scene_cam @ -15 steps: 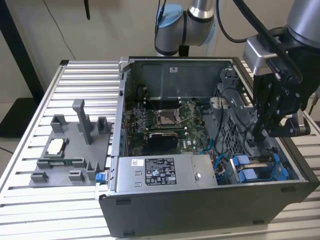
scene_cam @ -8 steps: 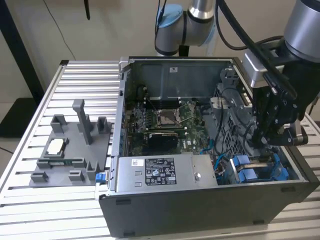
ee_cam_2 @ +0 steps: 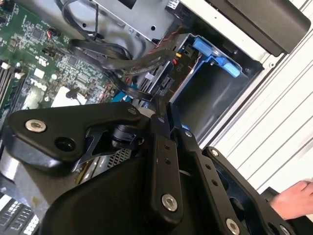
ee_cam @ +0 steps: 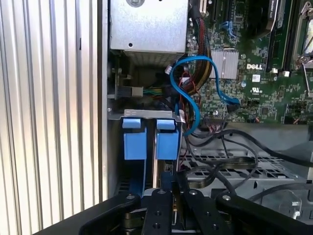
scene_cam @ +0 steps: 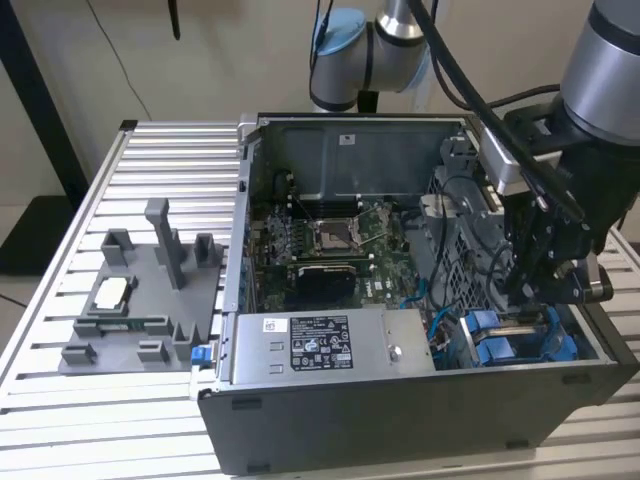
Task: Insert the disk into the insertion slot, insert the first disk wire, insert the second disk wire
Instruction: 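Insert the second disk wire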
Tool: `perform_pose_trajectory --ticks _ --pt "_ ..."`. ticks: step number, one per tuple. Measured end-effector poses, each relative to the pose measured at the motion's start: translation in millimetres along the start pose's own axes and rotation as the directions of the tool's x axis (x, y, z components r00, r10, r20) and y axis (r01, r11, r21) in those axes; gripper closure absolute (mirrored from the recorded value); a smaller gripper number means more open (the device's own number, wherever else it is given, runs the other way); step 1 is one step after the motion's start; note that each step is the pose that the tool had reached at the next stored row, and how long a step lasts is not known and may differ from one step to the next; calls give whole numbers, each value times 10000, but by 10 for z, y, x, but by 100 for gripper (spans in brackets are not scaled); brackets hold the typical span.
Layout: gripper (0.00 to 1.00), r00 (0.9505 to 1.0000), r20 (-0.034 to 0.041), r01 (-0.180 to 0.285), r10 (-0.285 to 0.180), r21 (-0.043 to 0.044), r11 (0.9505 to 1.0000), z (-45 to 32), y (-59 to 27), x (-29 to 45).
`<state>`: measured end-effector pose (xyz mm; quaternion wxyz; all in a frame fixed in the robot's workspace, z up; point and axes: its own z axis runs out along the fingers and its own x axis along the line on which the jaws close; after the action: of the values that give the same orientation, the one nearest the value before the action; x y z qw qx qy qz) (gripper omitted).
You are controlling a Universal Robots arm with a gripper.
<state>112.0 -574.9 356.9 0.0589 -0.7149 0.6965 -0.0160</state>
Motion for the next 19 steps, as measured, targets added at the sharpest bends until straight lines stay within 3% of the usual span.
perform_pose_trajectory --ticks 7,19 --pt "84 10000 3 0 0 34 10000 92 -22 7" --pt "84 10000 45 -3 3 43 10000 133 -69 10"
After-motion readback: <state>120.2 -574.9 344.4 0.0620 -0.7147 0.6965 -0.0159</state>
